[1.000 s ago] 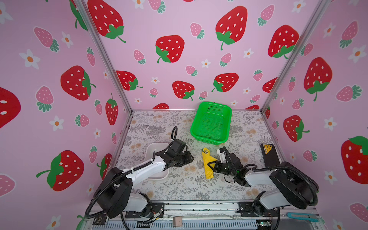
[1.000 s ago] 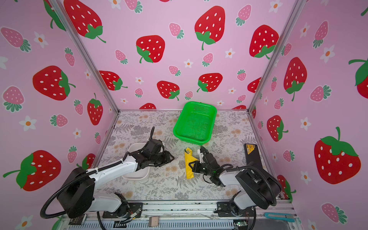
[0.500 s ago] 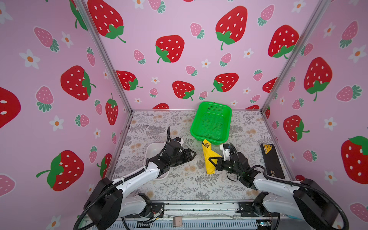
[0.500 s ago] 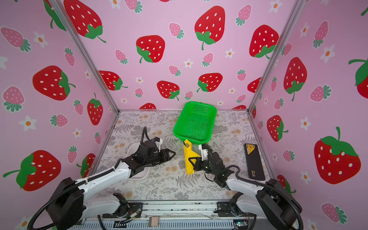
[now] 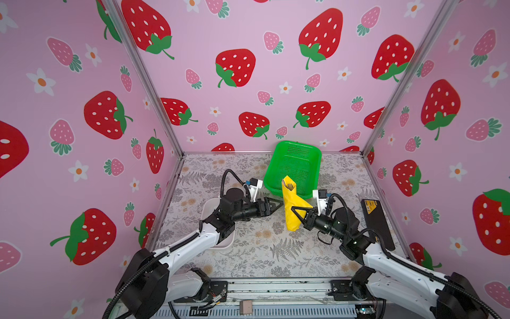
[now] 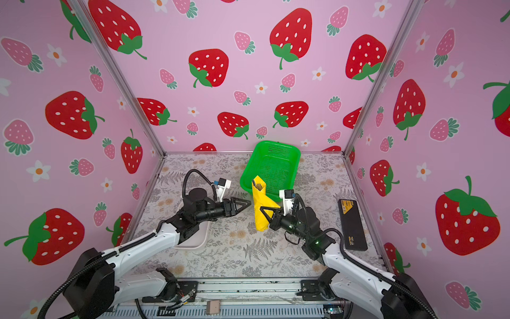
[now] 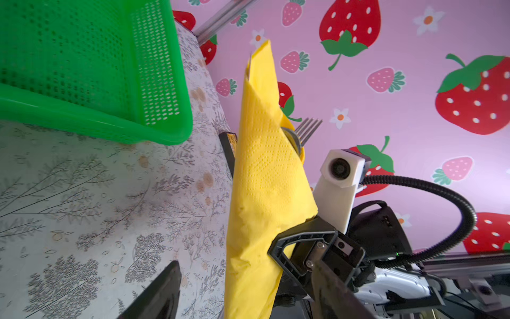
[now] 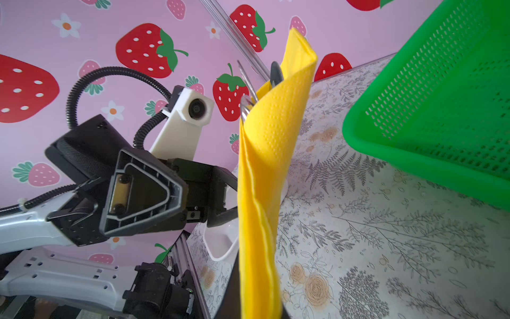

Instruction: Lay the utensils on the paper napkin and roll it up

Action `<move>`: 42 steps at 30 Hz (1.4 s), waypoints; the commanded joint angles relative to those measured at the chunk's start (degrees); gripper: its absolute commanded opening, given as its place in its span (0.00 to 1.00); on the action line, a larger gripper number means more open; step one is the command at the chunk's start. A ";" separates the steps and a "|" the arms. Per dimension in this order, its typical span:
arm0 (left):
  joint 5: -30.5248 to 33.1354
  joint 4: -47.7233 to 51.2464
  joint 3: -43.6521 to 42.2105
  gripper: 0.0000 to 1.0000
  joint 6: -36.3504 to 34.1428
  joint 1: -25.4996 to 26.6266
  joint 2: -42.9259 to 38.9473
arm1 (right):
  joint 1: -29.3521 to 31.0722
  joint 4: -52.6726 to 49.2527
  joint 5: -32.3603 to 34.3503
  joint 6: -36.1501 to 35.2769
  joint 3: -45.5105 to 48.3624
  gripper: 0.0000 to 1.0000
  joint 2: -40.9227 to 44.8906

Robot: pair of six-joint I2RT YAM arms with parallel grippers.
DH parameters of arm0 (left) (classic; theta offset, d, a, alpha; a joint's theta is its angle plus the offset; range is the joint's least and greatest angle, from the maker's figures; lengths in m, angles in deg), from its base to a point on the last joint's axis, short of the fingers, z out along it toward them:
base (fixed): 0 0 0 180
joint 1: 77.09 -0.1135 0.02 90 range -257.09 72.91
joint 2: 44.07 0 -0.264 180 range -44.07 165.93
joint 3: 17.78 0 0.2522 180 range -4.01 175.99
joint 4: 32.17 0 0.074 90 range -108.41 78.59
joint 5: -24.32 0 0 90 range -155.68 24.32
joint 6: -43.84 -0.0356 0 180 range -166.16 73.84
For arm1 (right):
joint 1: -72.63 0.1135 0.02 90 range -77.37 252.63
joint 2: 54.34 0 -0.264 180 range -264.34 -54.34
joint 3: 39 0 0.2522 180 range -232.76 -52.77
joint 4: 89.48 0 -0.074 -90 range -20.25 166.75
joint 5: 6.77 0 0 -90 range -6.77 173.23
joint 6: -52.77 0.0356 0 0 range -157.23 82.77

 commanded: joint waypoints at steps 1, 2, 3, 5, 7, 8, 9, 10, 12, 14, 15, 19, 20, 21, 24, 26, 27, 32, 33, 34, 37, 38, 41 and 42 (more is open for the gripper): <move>-6.08 -7.81 2.92 0.77 2.71 -0.17 0.64 | -0.71 3.13 -2.53 1.00 -2.99 0.07 1.11; -6.82 -8.39 3.25 0.77 3.05 -0.17 0.91 | -0.78 3.44 -2.86 1.50 -3.28 0.07 1.07; -7.63 -8.88 3.69 0.77 3.20 -0.21 1.14 | -1.00 3.63 -3.16 1.76 -3.59 0.07 1.07; -9.13 -9.14 4.85 0.77 3.12 -0.16 1.54 | -1.18 4.72 -4.00 2.49 -4.01 0.07 1.07; -9.99 -9.45 5.44 0.77 3.23 -0.16 1.97 | -1.36 6.65 -5.10 3.71 -4.04 0.07 1.07; -10.32 -10.20 5.70 0.77 3.77 -0.17 2.31 | -1.34 7.49 -5.50 4.17 -4.00 0.07 1.04; -10.69 -11.36 5.83 0.77 4.50 -0.17 2.58 | -1.38 8.09 -5.78 4.72 -4.01 0.07 0.90; -11.03 -12.56 5.97 0.77 5.24 -0.16 2.94 | -1.41 8.75 -6.18 5.06 -4.11 0.07 0.80; -11.34 -12.97 6.54 0.76 5.57 -0.15 3.60 | -1.48 9.48 -6.48 5.49 -4.35 0.07 0.76; -11.37 -13.05 6.84 0.76 5.64 -0.16 4.09 | -1.47 10.36 -6.81 5.95 -4.60 0.07 0.55; -11.26 -13.43 6.88 0.76 5.89 -0.16 4.32 | -1.52 11.17 -7.01 6.28 -4.52 0.07 0.46; -11.68 -17.27 7.29 0.75 8.49 -0.03 6.00 | -1.51 13.88 -8.05 8.09 -4.54 0.07 -0.76; -11.93 -18.19 7.44 0.74 9.09 0.10 6.52 | -1.47 14.57 -8.17 8.51 -4.54 0.07 -1.07; -12.04 -18.87 7.62 0.73 9.61 0.23 6.90 | -1.49 15.13 -8.33 8.84 -4.45 0.07 -1.37; -12.24 -21.62 7.82 0.69 11.31 0.59 7.83 | -1.55 16.31 -8.70 9.50 -4.40 0.07 -2.29; -12.36 -22.65 7.80 0.65 11.89 0.76 8.14 | -1.52 17.05 -8.79 10.02 -4.22 0.07 -2.61; -12.39 -22.74 7.82 0.63 11.91 0.85 8.14 | -1.47 17.35 -8.87 10.17 -4.17 0.07 -2.78; -11.35 -23.22 7.60 0.53 12.29 0.98 8.30 | -1.48 18.05 -9.36 10.72 -3.94 0.07 -3.17; -11.35 -23.56 7.56 0.51 12.49 0.98 8.35 | -1.52 18.18 -9.33 10.84 -3.88 0.07 -3.15; -11.35 -23.98 7.60 0.49 12.80 1.00 8.55 | -1.47 18.35 -9.60 10.84 -3.77 0.07 -3.16; -11.57 -24.49 7.87 0.44 13.06 1.12 9.09 | -1.47 18.84 -9.82 11.26 -3.61 0.07 -3.39; -11.57 -24.86 7.90 0.43 13.15 1.26 9.24 | -1.49 19.31 -9.92 11.57 -3.48 0.07 -3.47; -11.77 -25.55 8.26 0.42 13.48 1.45 9.79 | -1.51 19.52 -10.24 11.88 -3.40 0.07 -3.75; -11.91 -25.58 8.38 0.42 13.48 1.59 9.86 | -1.50 19.62 -10.37 11.95 -3.44 0.07 -3.85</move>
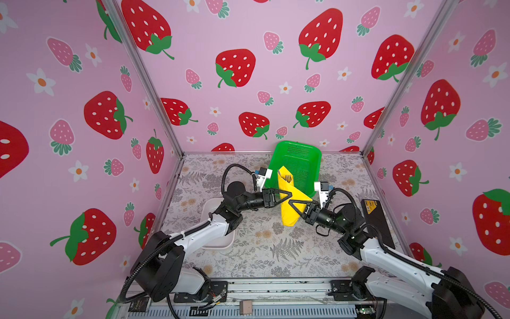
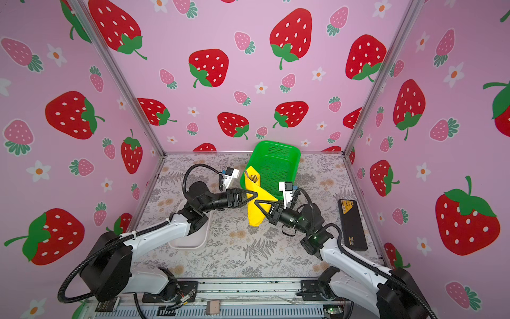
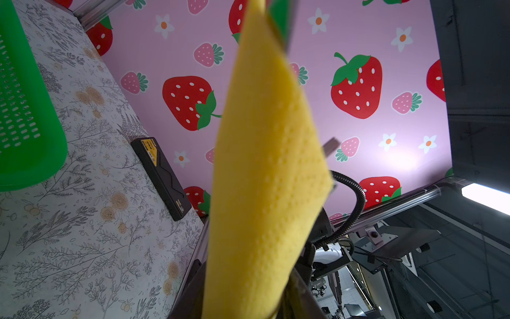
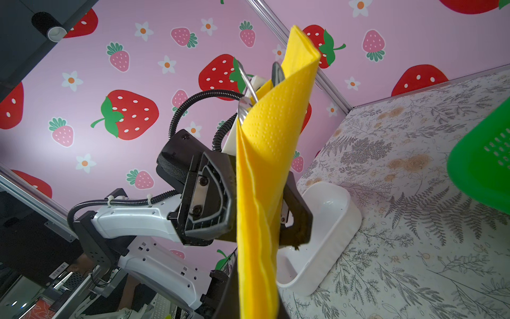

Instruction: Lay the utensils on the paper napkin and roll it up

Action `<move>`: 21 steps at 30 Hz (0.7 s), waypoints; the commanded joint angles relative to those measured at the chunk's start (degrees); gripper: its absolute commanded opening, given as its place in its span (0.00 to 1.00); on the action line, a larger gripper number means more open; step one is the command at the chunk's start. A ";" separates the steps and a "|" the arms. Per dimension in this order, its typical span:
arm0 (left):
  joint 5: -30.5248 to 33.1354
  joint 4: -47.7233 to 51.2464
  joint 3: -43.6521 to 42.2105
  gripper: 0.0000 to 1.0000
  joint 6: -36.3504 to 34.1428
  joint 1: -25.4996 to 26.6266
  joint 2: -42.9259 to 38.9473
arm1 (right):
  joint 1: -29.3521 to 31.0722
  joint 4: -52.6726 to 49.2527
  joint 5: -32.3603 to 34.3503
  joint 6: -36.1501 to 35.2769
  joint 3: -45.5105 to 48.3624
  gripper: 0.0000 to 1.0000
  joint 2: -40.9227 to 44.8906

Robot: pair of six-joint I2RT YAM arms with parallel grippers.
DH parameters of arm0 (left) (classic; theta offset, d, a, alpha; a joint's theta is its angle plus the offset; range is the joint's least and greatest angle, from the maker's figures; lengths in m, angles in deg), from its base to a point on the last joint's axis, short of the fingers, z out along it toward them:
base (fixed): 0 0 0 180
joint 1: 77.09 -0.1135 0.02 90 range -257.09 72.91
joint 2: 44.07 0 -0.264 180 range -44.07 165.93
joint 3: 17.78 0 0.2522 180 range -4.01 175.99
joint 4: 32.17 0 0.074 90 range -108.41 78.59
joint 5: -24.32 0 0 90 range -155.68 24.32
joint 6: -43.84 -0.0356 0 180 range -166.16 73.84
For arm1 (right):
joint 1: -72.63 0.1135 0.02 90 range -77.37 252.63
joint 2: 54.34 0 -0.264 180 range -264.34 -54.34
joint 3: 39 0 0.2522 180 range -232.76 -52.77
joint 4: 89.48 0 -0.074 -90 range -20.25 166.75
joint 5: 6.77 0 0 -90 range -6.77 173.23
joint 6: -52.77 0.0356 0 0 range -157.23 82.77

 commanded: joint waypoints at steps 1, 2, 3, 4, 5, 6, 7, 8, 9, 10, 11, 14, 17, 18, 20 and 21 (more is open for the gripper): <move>-1.56 -3.94 2.83 0.41 1.09 0.48 0.72 | -0.26 5.02 -1.15 1.32 -1.09 0.07 -0.18; -1.45 -3.89 2.85 0.40 1.09 0.51 0.70 | -0.25 5.00 -1.24 1.43 -1.09 0.07 -0.31; -1.43 -3.89 2.88 0.38 1.11 0.57 0.76 | -0.25 4.95 -1.26 1.47 -1.09 0.07 -0.40; -1.43 -3.96 2.84 0.37 1.10 0.60 0.79 | -0.29 4.98 -1.34 1.44 -1.06 0.07 -0.44; -1.48 -4.06 2.72 0.36 1.09 0.61 0.76 | -0.25 4.96 -1.30 1.44 -1.06 0.07 -0.52; -1.32 -4.18 2.68 0.36 1.17 0.55 0.72 | -0.27 4.96 -1.25 1.44 -1.00 0.07 -0.53; -1.23 -4.24 2.61 0.34 1.14 0.54 0.70 | -0.25 5.03 -1.13 1.51 -0.94 0.08 -0.57; -1.02 -4.24 2.52 0.33 1.10 0.57 0.70 | -0.24 4.98 -1.01 1.51 -0.82 0.08 -0.58; -0.93 -4.29 2.47 0.33 1.17 0.59 0.74 | -0.25 5.01 -0.93 1.53 -0.66 0.08 -0.57; -0.90 -4.37 2.49 0.32 1.18 0.57 0.77 | -0.26 4.93 -0.73 1.53 -0.53 0.07 -0.41; -0.87 -4.50 2.40 0.31 1.28 0.56 0.79 | -0.24 5.00 -0.50 1.61 -0.36 0.08 -0.33; -0.65 -4.82 2.44 0.31 1.42 0.64 0.87 | -0.25 4.93 -0.03 1.70 0.12 0.08 -0.07; -0.80 -5.26 2.28 0.31 1.63 0.52 0.87 | -0.33 4.82 0.15 1.70 0.29 0.08 0.02; -0.65 -5.30 2.26 0.31 1.64 0.52 0.83 | -0.33 4.84 0.24 1.70 0.36 0.08 -0.05; -0.48 -5.30 2.01 0.31 1.45 0.59 0.70 | -0.35 4.68 0.43 1.70 0.33 0.08 -0.05; -0.50 -5.30 1.84 0.31 1.44 0.58 0.70 | -0.37 4.56 0.59 1.70 0.41 0.08 -0.01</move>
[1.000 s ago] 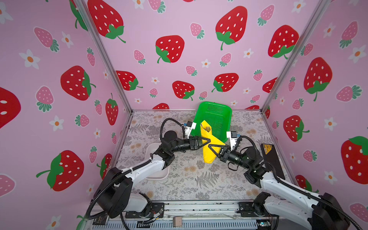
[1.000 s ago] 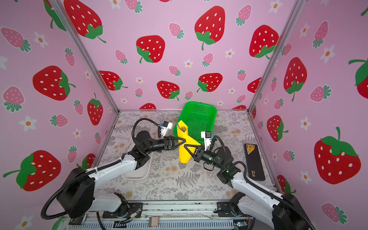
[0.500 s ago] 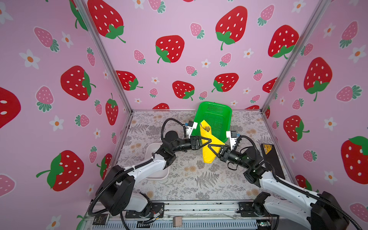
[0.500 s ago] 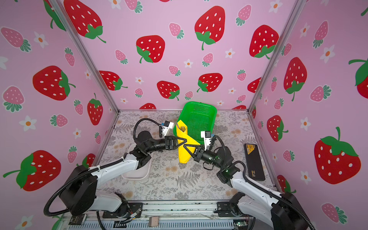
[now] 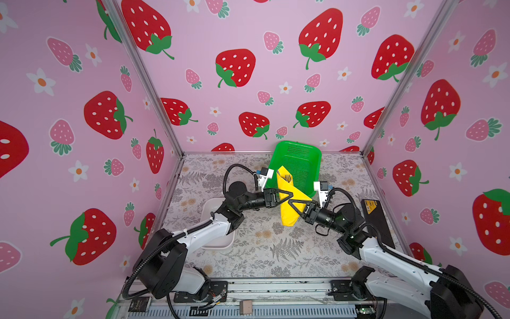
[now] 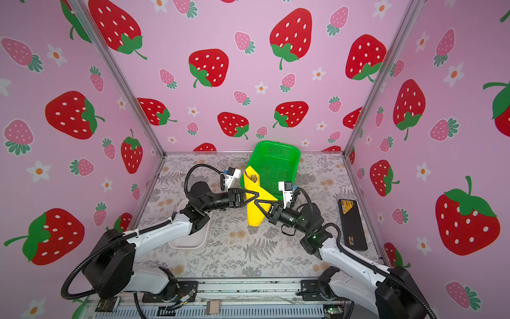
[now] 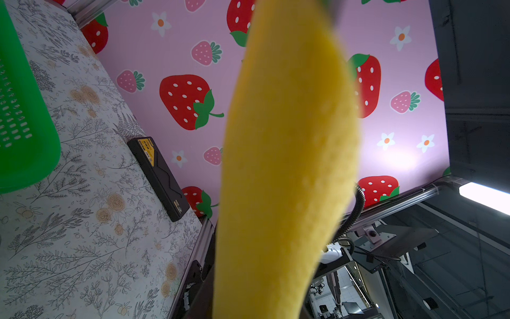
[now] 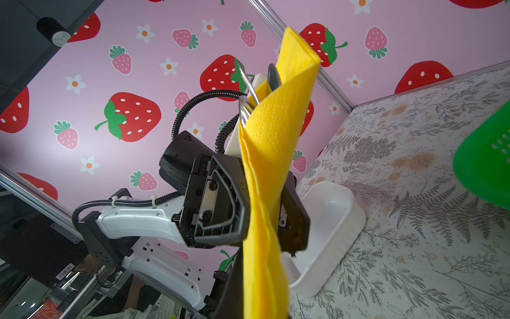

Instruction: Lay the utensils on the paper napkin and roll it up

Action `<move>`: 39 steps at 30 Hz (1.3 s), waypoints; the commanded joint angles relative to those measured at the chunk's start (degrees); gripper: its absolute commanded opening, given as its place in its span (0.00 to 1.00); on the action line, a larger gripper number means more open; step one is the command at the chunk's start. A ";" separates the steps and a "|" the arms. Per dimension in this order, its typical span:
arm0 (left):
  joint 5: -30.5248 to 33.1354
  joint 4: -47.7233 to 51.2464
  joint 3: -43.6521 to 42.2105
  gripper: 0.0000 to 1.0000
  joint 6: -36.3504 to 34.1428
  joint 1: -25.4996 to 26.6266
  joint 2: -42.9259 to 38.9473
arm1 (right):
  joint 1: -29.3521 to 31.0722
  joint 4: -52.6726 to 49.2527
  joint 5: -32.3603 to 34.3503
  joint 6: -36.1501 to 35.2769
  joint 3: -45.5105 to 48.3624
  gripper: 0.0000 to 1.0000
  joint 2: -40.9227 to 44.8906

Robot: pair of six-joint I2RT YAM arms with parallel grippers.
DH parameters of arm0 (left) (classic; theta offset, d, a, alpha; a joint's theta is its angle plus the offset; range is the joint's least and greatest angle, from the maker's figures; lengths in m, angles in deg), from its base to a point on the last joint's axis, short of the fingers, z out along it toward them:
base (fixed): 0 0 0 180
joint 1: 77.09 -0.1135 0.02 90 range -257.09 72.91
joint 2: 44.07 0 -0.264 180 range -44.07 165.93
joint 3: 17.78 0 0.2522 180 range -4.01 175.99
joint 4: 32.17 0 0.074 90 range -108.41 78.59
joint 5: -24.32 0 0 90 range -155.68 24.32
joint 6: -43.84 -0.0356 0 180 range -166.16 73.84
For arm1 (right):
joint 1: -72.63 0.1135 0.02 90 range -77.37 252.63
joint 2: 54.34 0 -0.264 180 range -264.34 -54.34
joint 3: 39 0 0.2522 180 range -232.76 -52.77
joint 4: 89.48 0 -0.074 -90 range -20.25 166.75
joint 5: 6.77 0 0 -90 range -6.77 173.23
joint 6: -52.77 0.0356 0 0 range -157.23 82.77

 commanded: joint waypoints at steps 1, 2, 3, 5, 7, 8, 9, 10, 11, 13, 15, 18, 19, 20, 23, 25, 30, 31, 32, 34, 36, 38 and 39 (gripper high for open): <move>-0.66 -3.94 1.64 0.32 0.98 0.19 -0.22 | -0.28 3.48 0.92 0.63 0.40 0.08 0.76; -0.63 -3.85 1.53 0.33 0.98 0.19 -0.22 | -0.33 3.42 1.05 0.67 0.44 0.08 0.84; -0.48 -3.77 1.44 0.33 0.89 0.18 -0.33 | -0.35 3.43 1.13 0.67 0.44 0.08 0.91; -0.03 -3.44 1.24 0.34 0.65 0.16 -0.39 | -0.36 3.42 1.08 0.67 0.39 0.08 0.96; 0.07 -3.07 1.15 0.36 0.37 0.16 -0.48 | -0.35 3.43 1.00 0.67 0.40 0.08 1.04; 0.00 -2.87 1.17 0.36 0.27 0.16 -0.48 | -0.42 3.33 0.98 0.68 0.36 0.08 1.11; 0.19 -2.61 1.04 0.36 0.10 0.16 -0.56 | -0.52 3.23 0.97 0.67 0.36 0.07 1.19; 0.39 -2.60 0.90 0.36 0.02 0.16 -0.63 | -0.46 3.12 0.96 0.62 0.46 0.08 1.36; 0.60 -2.52 0.81 0.36 0.01 0.16 -0.70 | -0.50 3.12 0.96 0.67 0.56 0.08 1.37; 0.64 -2.47 0.77 0.34 -0.08 0.07 -0.83 | -0.44 3.12 0.98 0.67 0.74 0.08 1.46; 0.76 -2.34 0.52 0.31 -0.16 0.03 -1.01 | -0.45 3.11 1.05 0.67 0.82 0.08 1.54; 1.00 -2.50 0.47 0.27 -0.15 0.07 -1.17 | -0.58 3.12 0.74 0.76 0.73 0.08 1.28; 0.99 -2.68 0.53 0.25 -0.02 0.07 -1.15 | -0.53 3.11 0.62 0.81 0.72 0.08 1.13; 0.94 -2.79 0.67 0.24 0.01 0.07 -1.15 | -0.59 3.04 0.52 0.86 0.63 0.08 1.09; 0.95 -2.83 0.94 0.20 0.06 0.07 -1.19 | -0.58 3.08 0.44 0.89 0.57 0.08 1.02; 0.84 -2.96 1.27 0.19 0.02 0.07 -1.08 | -0.60 3.10 0.43 0.86 0.63 0.08 1.02; 0.67 -3.59 1.51 0.16 0.35 0.07 -0.75 | -0.53 3.12 0.45 1.11 0.64 0.09 1.10; 0.60 -3.86 1.41 0.15 0.53 0.07 -0.67 | -0.53 3.18 0.44 1.11 0.49 0.09 1.11; 0.63 -4.06 1.41 0.15 0.59 0.07 -0.70 | -0.54 3.21 0.48 1.19 0.52 0.10 1.11; 0.60 -4.52 1.40 0.14 0.65 0.07 -0.66 | -0.54 3.11 0.52 1.25 0.56 0.11 1.12; 0.60 -4.71 1.43 0.13 0.65 0.07 -0.86 | -0.56 3.16 0.52 1.29 0.51 0.11 1.19; 0.51 -4.67 1.49 0.13 0.49 0.06 -1.01 | -0.56 3.21 0.57 1.29 0.40 0.12 1.11; 0.44 -4.71 1.54 0.12 0.38 0.07 -1.01 | -0.53 3.21 0.68 1.29 0.26 0.12 1.09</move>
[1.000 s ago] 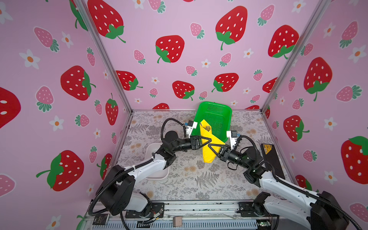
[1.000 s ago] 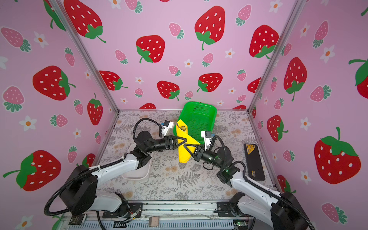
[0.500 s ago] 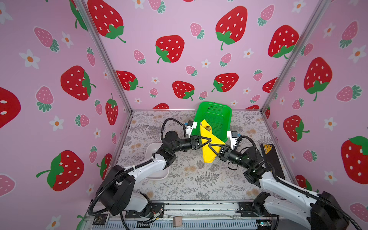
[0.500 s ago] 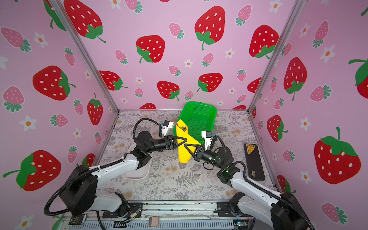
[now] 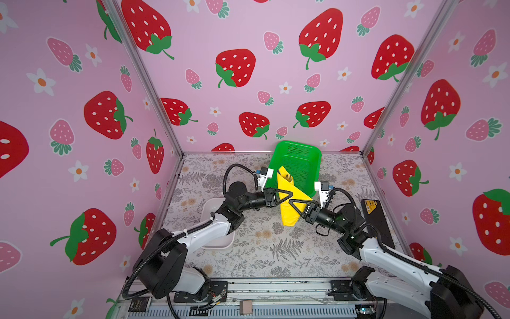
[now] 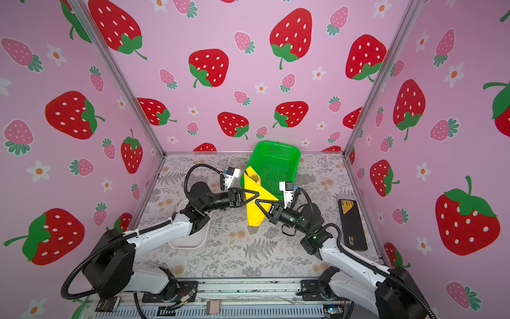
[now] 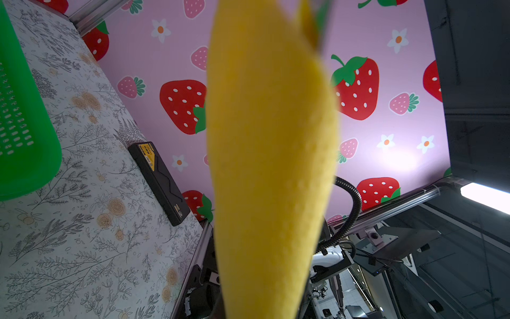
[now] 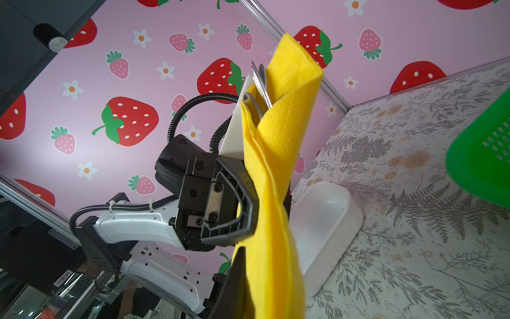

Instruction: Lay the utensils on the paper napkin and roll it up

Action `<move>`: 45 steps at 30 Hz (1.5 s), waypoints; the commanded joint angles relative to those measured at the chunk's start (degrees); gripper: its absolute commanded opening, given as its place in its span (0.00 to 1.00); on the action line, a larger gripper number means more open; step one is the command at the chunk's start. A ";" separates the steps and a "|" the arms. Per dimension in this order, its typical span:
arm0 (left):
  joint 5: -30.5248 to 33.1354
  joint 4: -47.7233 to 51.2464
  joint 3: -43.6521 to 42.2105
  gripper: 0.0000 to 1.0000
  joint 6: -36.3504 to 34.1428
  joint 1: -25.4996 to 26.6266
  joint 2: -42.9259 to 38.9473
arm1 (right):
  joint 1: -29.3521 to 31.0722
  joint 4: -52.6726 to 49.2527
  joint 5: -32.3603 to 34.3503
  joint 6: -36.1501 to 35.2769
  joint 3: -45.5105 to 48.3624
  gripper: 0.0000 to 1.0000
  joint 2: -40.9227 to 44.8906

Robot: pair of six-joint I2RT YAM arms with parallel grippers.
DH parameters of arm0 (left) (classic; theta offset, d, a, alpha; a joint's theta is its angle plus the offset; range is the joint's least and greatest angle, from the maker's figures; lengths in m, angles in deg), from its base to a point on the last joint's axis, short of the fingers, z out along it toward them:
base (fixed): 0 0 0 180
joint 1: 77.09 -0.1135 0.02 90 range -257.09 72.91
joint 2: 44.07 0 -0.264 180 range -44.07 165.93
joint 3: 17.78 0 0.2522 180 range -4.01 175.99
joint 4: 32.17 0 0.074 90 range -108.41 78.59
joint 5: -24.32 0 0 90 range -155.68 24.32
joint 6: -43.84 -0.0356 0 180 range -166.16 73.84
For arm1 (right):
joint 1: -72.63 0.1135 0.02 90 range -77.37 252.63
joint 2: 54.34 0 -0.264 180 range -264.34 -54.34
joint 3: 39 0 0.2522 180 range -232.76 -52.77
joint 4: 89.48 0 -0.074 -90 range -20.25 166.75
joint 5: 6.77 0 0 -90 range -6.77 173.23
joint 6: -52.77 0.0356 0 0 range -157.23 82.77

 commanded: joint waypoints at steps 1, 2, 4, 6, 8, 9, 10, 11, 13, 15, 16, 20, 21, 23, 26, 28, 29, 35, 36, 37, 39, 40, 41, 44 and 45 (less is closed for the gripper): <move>-0.72 -3.95 1.58 0.12 0.56 0.07 -1.12 | -0.27 3.23 0.00 0.57 -0.11 0.12 0.82; -0.67 -3.92 1.60 0.12 0.49 0.07 -1.17 | -0.29 3.20 -0.03 0.57 -0.16 0.12 0.80; -0.82 -4.01 1.62 0.12 0.33 0.11 -1.16 | -0.28 3.09 0.10 0.66 -0.15 0.15 0.93; -0.94 -4.08 1.63 0.11 0.25 0.07 -1.17 | -0.31 3.01 0.49 0.75 0.05 0.17 1.15; -0.81 -4.20 1.47 0.11 0.14 0.07 -1.32 | -0.39 2.81 1.01 0.84 0.26 0.20 1.52; -0.85 -4.21 1.46 0.11 0.14 0.02 -1.34 | -0.36 2.40 1.26 0.79 0.34 0.20 1.66; -0.85 -4.35 1.35 0.11 0.10 0.07 -1.47 | -0.43 1.86 1.55 0.58 0.42 0.21 1.98; -0.86 -4.28 1.33 0.11 -0.02 0.07 -1.60 | -0.36 1.06 1.93 0.42 0.30 0.22 2.28; -0.69 -4.20 1.22 0.10 -0.33 0.03 -1.84 | -0.48 -0.86 2.68 -0.15 0.15 0.24 2.89; -0.45 -3.86 1.02 0.10 -0.73 -0.06 -2.04 | -0.44 -3.34 3.76 -0.80 -0.16 0.30 3.75; -0.41 -3.84 0.98 0.10 -0.78 -0.07 -2.12 | -0.53 -4.98 4.59 -1.12 -0.34 0.31 4.52; 0.13 -3.66 0.58 0.10 -1.26 -0.28 -2.56 | -0.76 -12.86 7.93 -3.56 -1.63 0.38 7.96; 0.41 -3.62 0.43 0.10 -1.43 -0.32 -2.72 | -0.79 -14.90 8.80 -4.04 -2.04 0.40 8.74; 0.59 -3.42 0.13 0.10 -1.67 -0.54 -2.99 | -0.80 -20.65 11.55 -4.89 -3.56 0.45 10.90; 1.07 -3.05 -0.32 0.10 -2.22 -0.64 -3.61 | -0.89 -27.92 16.11 -6.07 -5.44 0.49 15.06; 1.69 -3.05 -0.79 0.10 -2.66 -0.77 -3.96 | -0.89 -32.47 19.40 -6.82 -7.03 0.51 17.53; 1.87 -2.89 -0.96 0.10 -2.86 -0.73 -4.18 | -0.89 -34.50 20.62 -7.41 -7.87 0.51 18.74; 3.29 -1.50 -1.81 0.10 -4.84 -0.72 -5.09 | -0.91 -43.98 22.83 -12.06 -14.76 0.55 23.11; 3.66 -1.17 -1.96 0.10 -5.33 -0.72 -5.29 | -0.88 -44.55 21.98 -12.89 -15.96 0.54 23.17; 4.09 -0.86 -2.17 0.10 -5.85 -0.72 -5.59 | -0.89 -44.88 19.91 -13.85 -17.20 0.52 22.97; 4.92 -0.85 -2.63 0.09 -6.51 -0.72 -5.90 | -0.84 -44.86 15.62 -14.84 -18.97 0.46 21.86; 5.40 -0.85 -2.72 0.09 -6.77 -0.75 -6.00 | -0.82 -45.13 13.52 -15.03 -19.78 0.42 20.91; 5.73 -1.06 -2.80 0.09 -7.04 -0.72 -6.09 | -0.80 -45.86 11.40 -15.05 -20.44 0.37 19.49; 6.31 -1.20 -2.81 0.09 -7.62 -0.72 -6.09 | -0.56 -46.69 7.45 -14.70 -21.72 0.28 15.75; 6.49 -1.25 -2.83 0.09 -7.74 -0.75 -6.09 | -0.34 -46.50 6.59 -14.56 -21.72 0.26 14.70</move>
